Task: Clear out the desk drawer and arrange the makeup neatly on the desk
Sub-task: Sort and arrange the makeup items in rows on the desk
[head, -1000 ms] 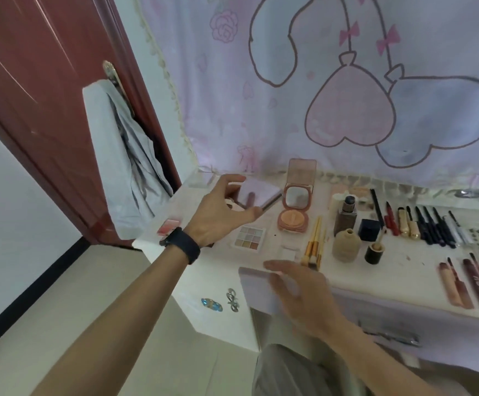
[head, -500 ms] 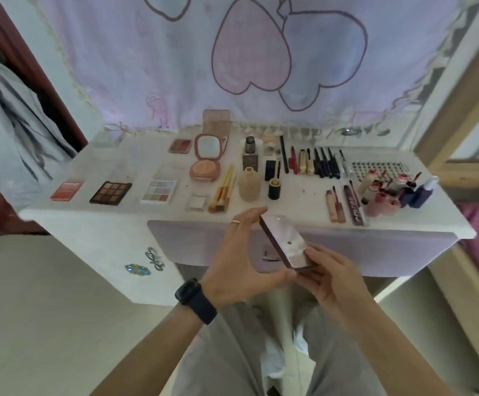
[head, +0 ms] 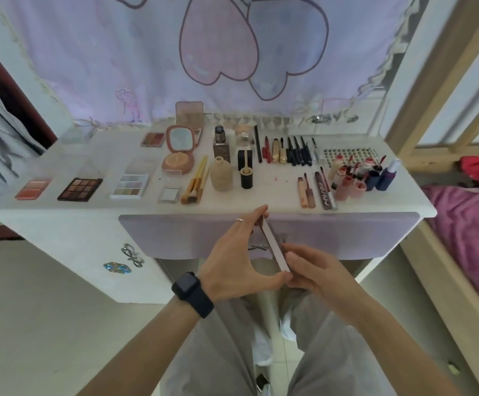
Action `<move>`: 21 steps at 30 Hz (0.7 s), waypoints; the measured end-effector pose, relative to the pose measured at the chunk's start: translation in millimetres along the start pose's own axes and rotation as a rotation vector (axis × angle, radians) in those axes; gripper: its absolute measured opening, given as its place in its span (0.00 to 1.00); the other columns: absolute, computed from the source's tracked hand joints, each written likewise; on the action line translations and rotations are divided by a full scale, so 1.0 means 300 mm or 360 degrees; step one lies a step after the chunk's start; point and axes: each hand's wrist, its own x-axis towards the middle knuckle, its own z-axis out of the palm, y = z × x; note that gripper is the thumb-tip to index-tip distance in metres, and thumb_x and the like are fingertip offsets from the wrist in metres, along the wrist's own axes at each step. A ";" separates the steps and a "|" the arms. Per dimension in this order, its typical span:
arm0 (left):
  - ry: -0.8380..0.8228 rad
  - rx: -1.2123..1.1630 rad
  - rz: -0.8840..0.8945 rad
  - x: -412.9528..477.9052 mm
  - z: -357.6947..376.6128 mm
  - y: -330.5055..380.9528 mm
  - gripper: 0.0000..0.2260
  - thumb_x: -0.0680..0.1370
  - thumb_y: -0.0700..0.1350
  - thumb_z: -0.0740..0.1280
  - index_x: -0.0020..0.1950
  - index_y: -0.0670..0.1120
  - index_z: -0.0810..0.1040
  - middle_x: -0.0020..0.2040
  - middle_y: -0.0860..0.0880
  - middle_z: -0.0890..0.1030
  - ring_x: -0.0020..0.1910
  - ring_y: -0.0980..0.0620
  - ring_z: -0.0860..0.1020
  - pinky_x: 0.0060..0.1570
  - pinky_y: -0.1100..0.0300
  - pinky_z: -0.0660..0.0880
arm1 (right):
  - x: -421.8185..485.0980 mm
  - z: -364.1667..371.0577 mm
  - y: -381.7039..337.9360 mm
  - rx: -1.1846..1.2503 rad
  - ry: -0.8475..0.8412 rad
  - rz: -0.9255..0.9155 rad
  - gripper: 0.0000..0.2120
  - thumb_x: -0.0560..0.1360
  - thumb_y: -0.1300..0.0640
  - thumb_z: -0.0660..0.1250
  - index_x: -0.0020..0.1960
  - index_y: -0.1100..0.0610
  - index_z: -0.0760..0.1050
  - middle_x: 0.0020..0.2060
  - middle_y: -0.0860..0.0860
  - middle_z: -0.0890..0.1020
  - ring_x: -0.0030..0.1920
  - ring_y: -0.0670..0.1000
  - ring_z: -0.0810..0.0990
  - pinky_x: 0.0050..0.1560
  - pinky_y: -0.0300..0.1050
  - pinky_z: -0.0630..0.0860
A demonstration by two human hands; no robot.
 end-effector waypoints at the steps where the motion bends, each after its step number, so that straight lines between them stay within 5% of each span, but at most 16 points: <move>1: -0.0047 0.0040 0.0019 0.003 -0.005 0.004 0.49 0.63 0.67 0.75 0.78 0.59 0.54 0.72 0.62 0.68 0.70 0.63 0.68 0.69 0.59 0.69 | 0.000 0.000 -0.006 -0.0081 -0.0023 0.0005 0.31 0.68 0.37 0.76 0.66 0.50 0.78 0.56 0.49 0.86 0.57 0.51 0.85 0.58 0.46 0.80; 4: -0.0119 -0.0061 -0.0001 0.006 -0.009 0.013 0.49 0.63 0.68 0.75 0.78 0.59 0.56 0.74 0.61 0.67 0.71 0.64 0.66 0.69 0.62 0.67 | 0.005 0.008 -0.018 -0.0140 0.0003 -0.0035 0.34 0.63 0.40 0.79 0.65 0.52 0.79 0.54 0.48 0.86 0.56 0.49 0.85 0.54 0.40 0.80; 7: -0.0017 -0.0639 -0.0343 0.003 -0.019 0.012 0.46 0.62 0.64 0.77 0.77 0.59 0.61 0.72 0.60 0.70 0.69 0.63 0.70 0.69 0.60 0.70 | -0.005 0.004 -0.016 -0.0196 0.0034 -0.0134 0.34 0.63 0.44 0.79 0.67 0.51 0.78 0.56 0.46 0.86 0.57 0.47 0.84 0.58 0.42 0.80; 12: -0.0144 -0.0780 -0.0518 -0.004 -0.041 0.016 0.30 0.66 0.60 0.76 0.66 0.56 0.76 0.62 0.56 0.81 0.63 0.58 0.78 0.66 0.54 0.74 | -0.017 -0.001 0.003 -0.0259 -0.0122 -0.0208 0.35 0.63 0.55 0.81 0.68 0.45 0.76 0.59 0.43 0.84 0.60 0.45 0.82 0.57 0.34 0.77; 17: -0.0009 -0.0705 -0.0354 -0.018 -0.037 0.030 0.29 0.67 0.53 0.79 0.67 0.51 0.77 0.60 0.54 0.83 0.60 0.53 0.81 0.63 0.48 0.77 | 0.003 -0.006 0.007 -0.0062 -0.0212 -0.0142 0.36 0.68 0.58 0.77 0.74 0.48 0.71 0.66 0.48 0.80 0.65 0.52 0.80 0.64 0.48 0.78; 21: -0.0016 -0.0498 -0.0152 -0.022 -0.039 0.033 0.32 0.67 0.51 0.80 0.70 0.52 0.75 0.62 0.56 0.81 0.62 0.54 0.79 0.64 0.50 0.76 | 0.025 -0.013 0.002 0.0243 -0.0204 0.0105 0.39 0.67 0.38 0.78 0.73 0.48 0.69 0.62 0.54 0.82 0.60 0.59 0.83 0.62 0.58 0.77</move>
